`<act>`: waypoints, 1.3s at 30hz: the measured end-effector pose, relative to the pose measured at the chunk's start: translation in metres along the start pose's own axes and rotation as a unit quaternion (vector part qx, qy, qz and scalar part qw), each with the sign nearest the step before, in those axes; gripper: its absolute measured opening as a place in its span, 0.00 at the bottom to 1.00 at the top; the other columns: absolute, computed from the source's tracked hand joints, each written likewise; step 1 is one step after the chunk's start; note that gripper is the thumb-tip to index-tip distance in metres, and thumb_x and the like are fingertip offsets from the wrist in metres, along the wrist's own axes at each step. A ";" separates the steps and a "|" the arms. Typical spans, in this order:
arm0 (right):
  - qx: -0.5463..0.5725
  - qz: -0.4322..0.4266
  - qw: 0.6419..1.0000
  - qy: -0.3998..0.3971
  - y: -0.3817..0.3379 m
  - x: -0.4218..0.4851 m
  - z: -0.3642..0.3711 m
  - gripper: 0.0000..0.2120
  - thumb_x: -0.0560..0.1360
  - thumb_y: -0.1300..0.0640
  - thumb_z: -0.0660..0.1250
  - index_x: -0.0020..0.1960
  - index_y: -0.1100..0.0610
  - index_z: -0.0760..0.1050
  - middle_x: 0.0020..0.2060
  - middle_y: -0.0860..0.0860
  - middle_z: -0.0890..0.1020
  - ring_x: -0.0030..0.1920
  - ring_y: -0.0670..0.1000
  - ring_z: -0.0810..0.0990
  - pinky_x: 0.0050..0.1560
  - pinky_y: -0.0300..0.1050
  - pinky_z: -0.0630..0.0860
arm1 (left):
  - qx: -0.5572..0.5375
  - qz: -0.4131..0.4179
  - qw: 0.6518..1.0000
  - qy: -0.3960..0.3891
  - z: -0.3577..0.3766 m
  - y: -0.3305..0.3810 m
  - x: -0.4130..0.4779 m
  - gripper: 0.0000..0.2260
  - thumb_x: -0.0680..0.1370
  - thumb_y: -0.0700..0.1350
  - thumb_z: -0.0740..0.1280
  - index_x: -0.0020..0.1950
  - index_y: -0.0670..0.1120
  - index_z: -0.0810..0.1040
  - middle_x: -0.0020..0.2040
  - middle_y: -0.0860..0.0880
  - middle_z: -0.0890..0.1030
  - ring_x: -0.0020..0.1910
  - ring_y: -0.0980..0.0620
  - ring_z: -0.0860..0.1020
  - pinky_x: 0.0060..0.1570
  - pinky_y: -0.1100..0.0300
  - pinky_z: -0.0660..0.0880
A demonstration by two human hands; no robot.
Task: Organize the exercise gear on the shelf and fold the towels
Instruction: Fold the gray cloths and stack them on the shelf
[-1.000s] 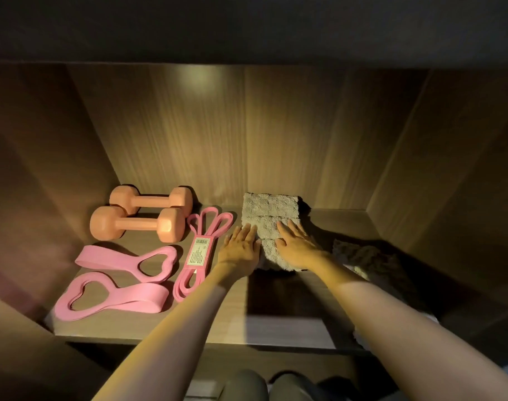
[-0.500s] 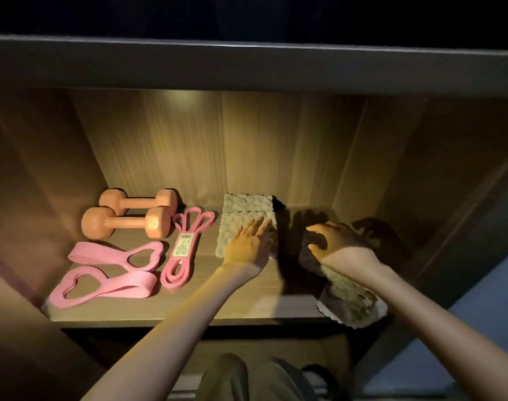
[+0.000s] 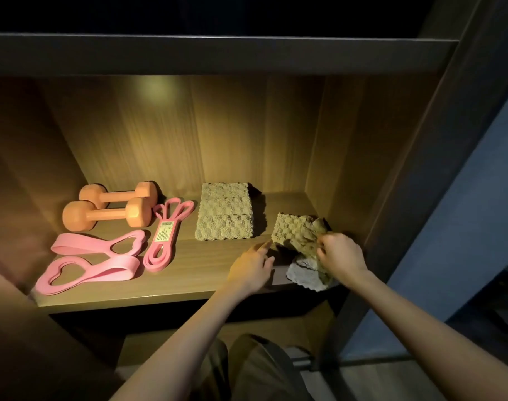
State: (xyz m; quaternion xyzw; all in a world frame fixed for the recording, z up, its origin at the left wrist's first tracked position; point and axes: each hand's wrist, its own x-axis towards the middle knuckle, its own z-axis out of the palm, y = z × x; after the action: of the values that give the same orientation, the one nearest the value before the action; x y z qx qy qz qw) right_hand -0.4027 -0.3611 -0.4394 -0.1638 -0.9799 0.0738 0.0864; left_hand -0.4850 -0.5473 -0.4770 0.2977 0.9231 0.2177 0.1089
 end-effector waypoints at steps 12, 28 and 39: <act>0.274 0.010 0.935 0.227 -0.026 0.028 -0.092 0.04 0.77 0.65 0.64 0.47 0.63 0.78 0.31 0.45 0.73 0.29 0.42 0.73 0.27 0.31 0.66 | -0.166 0.054 0.980 0.101 -0.050 0.031 0.006 0.33 0.81 0.50 0.60 0.78 0.53 0.43 0.43 0.53 0.75 0.24 0.60 0.67 0.24 0.72 0.64; 0.397 -0.156 0.876 0.223 -0.037 -0.006 -0.106 0.03 0.78 0.61 0.64 0.47 0.57 0.75 0.40 0.47 0.79 0.40 0.42 0.78 0.37 0.32 0.73 | -0.203 -0.088 0.965 0.139 -0.115 0.001 -0.018 0.06 0.75 0.36 0.61 0.44 0.44 0.76 0.44 0.35 0.80 0.42 0.42 0.77 0.50 0.47 0.78; 0.478 -0.054 0.844 0.235 -0.051 0.000 -0.087 0.12 0.77 0.50 0.67 0.37 0.48 0.69 0.28 0.40 0.72 0.30 0.39 0.69 0.32 0.29 0.65 | -0.339 0.014 0.925 0.173 -0.168 -0.037 -0.075 0.15 0.70 0.61 0.71 0.46 0.51 0.81 0.43 0.46 0.84 0.39 0.50 0.82 0.41 0.55 0.76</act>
State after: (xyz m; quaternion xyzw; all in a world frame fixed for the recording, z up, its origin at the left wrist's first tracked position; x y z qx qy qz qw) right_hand -0.4016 -0.3989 -0.3455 -0.0614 -0.7808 0.4880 0.3854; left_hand -0.4996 -0.6756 -0.3413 0.2132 0.7947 0.5669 0.0386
